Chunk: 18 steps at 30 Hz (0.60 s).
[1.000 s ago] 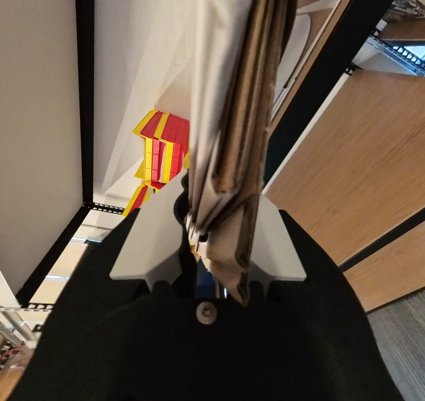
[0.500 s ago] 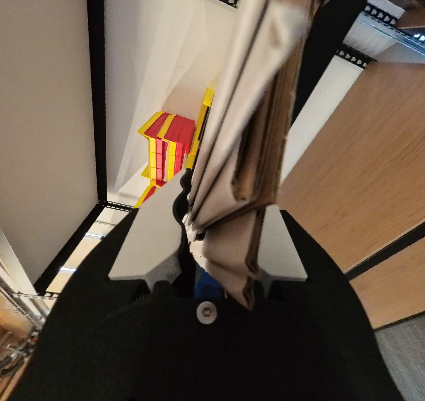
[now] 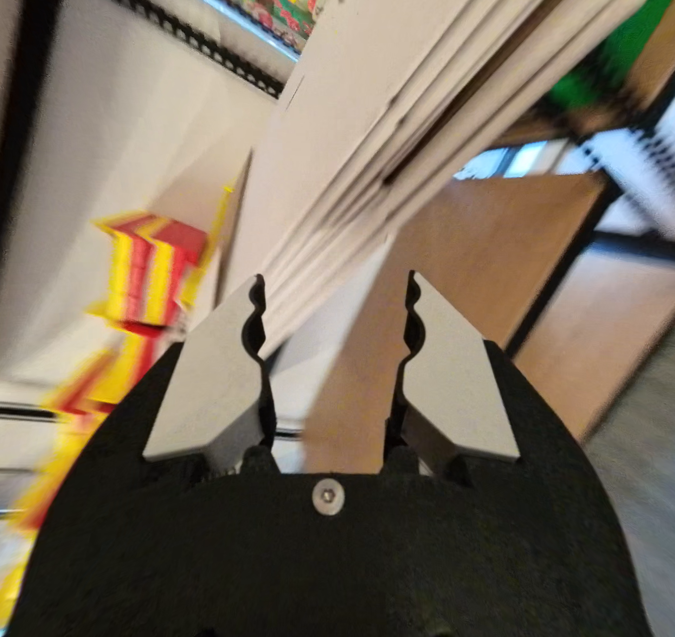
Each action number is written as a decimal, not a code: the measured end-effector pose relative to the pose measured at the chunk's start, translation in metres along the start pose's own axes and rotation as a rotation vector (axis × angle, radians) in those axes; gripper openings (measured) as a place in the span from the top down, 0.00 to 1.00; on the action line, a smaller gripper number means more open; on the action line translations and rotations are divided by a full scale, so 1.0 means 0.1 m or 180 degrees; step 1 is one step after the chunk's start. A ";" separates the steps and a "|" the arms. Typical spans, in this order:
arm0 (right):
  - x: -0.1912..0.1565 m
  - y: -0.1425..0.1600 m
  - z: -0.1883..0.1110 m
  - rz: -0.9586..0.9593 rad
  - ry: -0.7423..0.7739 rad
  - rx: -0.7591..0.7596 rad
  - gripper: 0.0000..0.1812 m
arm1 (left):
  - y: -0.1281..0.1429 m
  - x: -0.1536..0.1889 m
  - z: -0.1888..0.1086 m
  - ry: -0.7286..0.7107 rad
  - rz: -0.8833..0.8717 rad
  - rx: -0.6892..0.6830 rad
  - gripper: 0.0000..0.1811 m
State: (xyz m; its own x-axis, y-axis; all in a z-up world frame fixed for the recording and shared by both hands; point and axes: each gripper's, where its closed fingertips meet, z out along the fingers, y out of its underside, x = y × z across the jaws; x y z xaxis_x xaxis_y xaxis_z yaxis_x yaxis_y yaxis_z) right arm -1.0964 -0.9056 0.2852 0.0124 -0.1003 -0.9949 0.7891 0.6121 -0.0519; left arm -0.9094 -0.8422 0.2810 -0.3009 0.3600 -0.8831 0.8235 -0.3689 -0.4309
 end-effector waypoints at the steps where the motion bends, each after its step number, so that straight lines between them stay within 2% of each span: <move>1: -0.02 0.01 0.00 0.0008 0.0021 0.0020 0.84 | 0.18 -0.07 -0.15 0.0157 -0.0467 0.0094 0.59; 4: -0.04 0.04 0.00 0.0037 0.0080 0.0054 0.84 | 0.89 -0.43 -0.37 0.0627 -0.2486 0.0358 0.60; 5: -0.04 0.06 0.00 0.0039 0.0094 0.0056 0.84 | 1.13 -0.60 -0.34 0.0829 -0.3331 0.0544 0.52; 7: -0.04 0.08 0.00 0.0005 0.0105 0.0041 0.84 | 1.49 -0.96 -0.13 0.1412 -0.5062 0.1187 0.46; 8: -0.04 0.09 0.00 -0.0016 0.0116 0.0038 0.84 | 1.63 -1.10 0.03 0.1741 -0.5633 0.1462 0.46; 9: -0.04 0.09 0.00 -0.0045 0.0121 0.0034 0.84 | 1.74 -1.17 0.21 0.1960 -0.6022 0.1611 0.41; 11: -0.04 0.09 0.00 -0.0105 0.0136 -0.0004 0.84 | 1.78 -1.26 0.52 0.2275 -0.6559 0.1869 0.40; 13: -0.02 0.10 0.00 -0.0153 0.0142 -0.0040 0.84 | 1.66 -1.24 0.73 0.2623 -0.6835 0.1900 0.41; 15: -0.01 0.10 0.00 -0.0176 0.0143 -0.0070 0.84 | 1.53 -1.15 0.86 0.2911 -0.6923 0.1817 0.51; 17: -0.01 0.10 0.00 -0.0273 0.0144 -0.0093 0.84 | 1.51 -1.20 0.91 0.2912 -0.6877 0.1997 0.73; 18: -0.03 0.10 0.00 -0.0348 0.0159 -0.0111 0.84 | 1.52 -1.24 0.91 0.2871 -0.6833 0.2091 0.74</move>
State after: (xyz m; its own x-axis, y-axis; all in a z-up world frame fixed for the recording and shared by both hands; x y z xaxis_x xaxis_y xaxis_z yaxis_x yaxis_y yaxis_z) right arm -1.0887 -0.8997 0.2875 -0.1040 -0.1293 -0.9861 0.7621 0.6267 -0.1626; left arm -0.7907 -1.0211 0.3080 0.1710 0.5001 0.8489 -0.4553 0.8042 -0.3821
